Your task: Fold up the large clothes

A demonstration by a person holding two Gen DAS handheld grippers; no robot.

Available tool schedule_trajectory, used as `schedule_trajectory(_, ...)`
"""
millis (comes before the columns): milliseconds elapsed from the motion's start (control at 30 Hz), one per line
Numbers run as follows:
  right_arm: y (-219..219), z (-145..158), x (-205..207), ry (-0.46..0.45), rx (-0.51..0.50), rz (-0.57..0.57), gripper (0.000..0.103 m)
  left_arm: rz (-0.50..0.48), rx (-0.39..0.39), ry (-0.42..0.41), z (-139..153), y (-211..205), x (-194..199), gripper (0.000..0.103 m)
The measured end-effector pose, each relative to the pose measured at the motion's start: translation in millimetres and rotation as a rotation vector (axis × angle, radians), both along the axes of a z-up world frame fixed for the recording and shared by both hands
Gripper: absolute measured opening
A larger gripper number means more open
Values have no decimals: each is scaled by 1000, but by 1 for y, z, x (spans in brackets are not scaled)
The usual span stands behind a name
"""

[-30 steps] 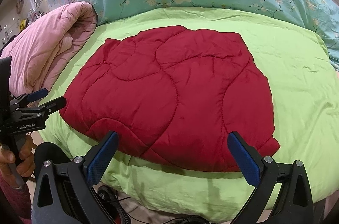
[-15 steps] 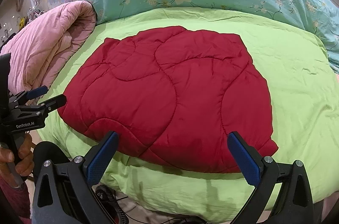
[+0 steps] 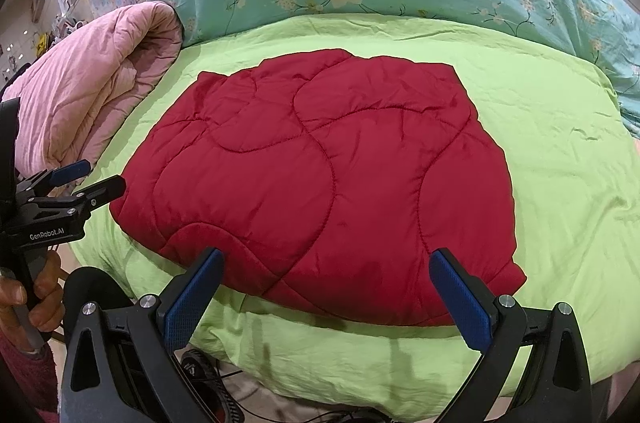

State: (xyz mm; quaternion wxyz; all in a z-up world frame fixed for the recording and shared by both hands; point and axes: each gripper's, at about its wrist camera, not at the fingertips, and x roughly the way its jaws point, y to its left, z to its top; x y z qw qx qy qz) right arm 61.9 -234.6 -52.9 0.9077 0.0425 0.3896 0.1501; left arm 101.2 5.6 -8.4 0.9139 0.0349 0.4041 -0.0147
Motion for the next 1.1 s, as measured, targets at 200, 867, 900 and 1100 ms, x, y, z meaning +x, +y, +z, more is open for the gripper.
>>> schedule_trajectory(200,-1,1,0,-2,-1,2,103,-2,-4,-5,2,-1,-1,103)
schedule_trajectory(867,0,7,2,-10,-7,0,103,-8,-14,-19,5,0,1,103)
schedule_trajectory(900,-1,7,2,-10,-7,-2,103,-8,-14,-19,5,0,1,103)
schedule_trajectory(1100,0,8,4,-13,-8,1,103,-9,-12,-25,6,0,2,103)
